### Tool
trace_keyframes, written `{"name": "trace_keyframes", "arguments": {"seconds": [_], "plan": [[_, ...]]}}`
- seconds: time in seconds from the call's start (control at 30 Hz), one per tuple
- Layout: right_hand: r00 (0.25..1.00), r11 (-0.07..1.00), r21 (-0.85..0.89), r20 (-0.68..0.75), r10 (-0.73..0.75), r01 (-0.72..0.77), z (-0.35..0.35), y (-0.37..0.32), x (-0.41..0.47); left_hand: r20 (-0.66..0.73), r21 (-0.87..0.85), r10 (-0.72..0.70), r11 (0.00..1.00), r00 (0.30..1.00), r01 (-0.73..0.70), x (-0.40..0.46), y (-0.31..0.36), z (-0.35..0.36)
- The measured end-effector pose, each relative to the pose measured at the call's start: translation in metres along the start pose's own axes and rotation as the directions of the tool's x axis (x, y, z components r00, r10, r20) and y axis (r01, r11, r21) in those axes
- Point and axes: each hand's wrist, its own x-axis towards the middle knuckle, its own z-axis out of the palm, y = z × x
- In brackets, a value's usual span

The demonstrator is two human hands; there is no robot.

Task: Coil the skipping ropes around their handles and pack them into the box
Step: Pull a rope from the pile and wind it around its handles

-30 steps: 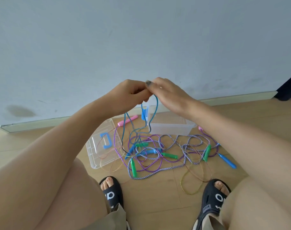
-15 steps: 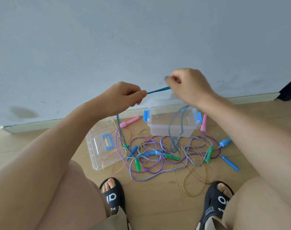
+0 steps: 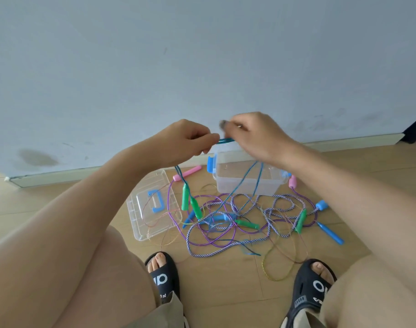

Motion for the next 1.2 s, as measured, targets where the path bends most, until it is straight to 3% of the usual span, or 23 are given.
{"name": "trace_keyframes", "arguments": {"seconds": [0.07,0.13,0.2,0.23,0.27,0.3,0.33,0.4,0.47,0.57,0.77,0.83,0.9,0.97,1.0,1.07,1.13,1.2], "plan": [[0.99,0.97,-0.197,-0.047,0.135,-0.141,-0.019,0.036,0.011,-0.015,-0.004,-0.022,1.0,1.0,0.022,-0.002,-0.006,-0.005],[0.926,0.835,-0.416,-0.051,0.373,-0.359,-0.033,0.067,0.013,-0.031,-0.018,-0.043,0.999,0.999,0.042,-0.005,-0.011,-0.01],[0.851,0.754,-0.493,0.048,0.523,-0.435,-0.034,0.073,0.005,-0.032,-0.041,-0.039,0.998,0.999,0.038,-0.007,-0.012,-0.01],[0.854,0.796,-0.436,0.108,0.509,-0.419,-0.03,0.065,0.003,-0.026,-0.051,-0.027,0.998,0.999,0.026,-0.007,-0.011,-0.008],[0.886,0.88,-0.274,0.152,0.438,-0.388,-0.025,0.053,0.003,-0.019,-0.058,-0.012,0.998,1.0,0.011,-0.006,-0.008,-0.005],[0.909,0.927,0.013,0.2,0.366,-0.376,-0.018,0.036,0.003,-0.011,-0.056,0.006,0.998,1.0,-0.007,-0.005,-0.004,-0.002],[0.917,0.87,0.319,0.265,0.299,-0.375,-0.012,0.013,0.001,-0.002,-0.049,0.026,0.998,1.0,-0.026,-0.004,0.0,0.001],[0.93,0.739,0.588,0.337,0.147,-0.33,0.003,-0.018,-0.004,0.008,-0.032,0.05,0.998,0.999,-0.05,0.0,0.005,0.005],[0.947,0.848,0.481,0.313,0.071,-0.222,0.016,-0.027,-0.007,0.006,-0.03,0.04,0.999,0.999,-0.04,0.002,0.003,0.006],[0.991,0.988,0.146,0.134,0.023,-0.043,0.007,-0.012,-0.003,0.03,-0.011,-0.007,1.0,1.0,0.008,0.001,-0.003,0.002],[0.983,0.974,-0.164,0.07,0.168,-0.155,-0.012,0.025,0.008,0.073,-0.071,-0.057,0.996,0.996,0.062,0.0,-0.01,0.002],[0.969,0.974,-0.097,0.123,0.215,-0.204,0.001,0.021,0.005,0.095,-0.05,-0.042,0.998,0.995,0.047,0.001,-0.009,0.008],[0.948,0.941,0.201,0.225,0.226,-0.272,0.013,0.007,0.004,0.091,-0.05,-0.01,0.999,0.996,0.015,0.004,-0.004,0.013],[0.938,0.831,0.463,0.29,0.188,-0.309,0.019,-0.008,0.001,0.099,-0.078,0.029,0.997,0.995,-0.021,0.007,0.0,0.016],[0.95,0.838,0.474,0.268,0.157,-0.272,0.021,-0.011,0.0,0.101,-0.097,0.036,0.995,0.994,-0.027,0.009,0.001,0.017],[0.984,0.965,0.231,0.16,0.085,-0.121,0.021,-0.01,-0.004,0.092,-0.1,0.027,0.995,0.995,-0.018,0.011,-0.001,0.018],[0.997,0.998,0.047,0.069,0.041,-0.044,0.015,-0.002,-0.004,0.09,-0.082,0.002,0.997,0.996,0.005,0.013,-0.005,0.016],[0.998,0.994,0.095,0.035,0.051,-0.054,0.002,0.006,0.0,0.108,-0.107,-0.009,0.994,0.994,0.02,0.014,-0.008,0.011]]}}
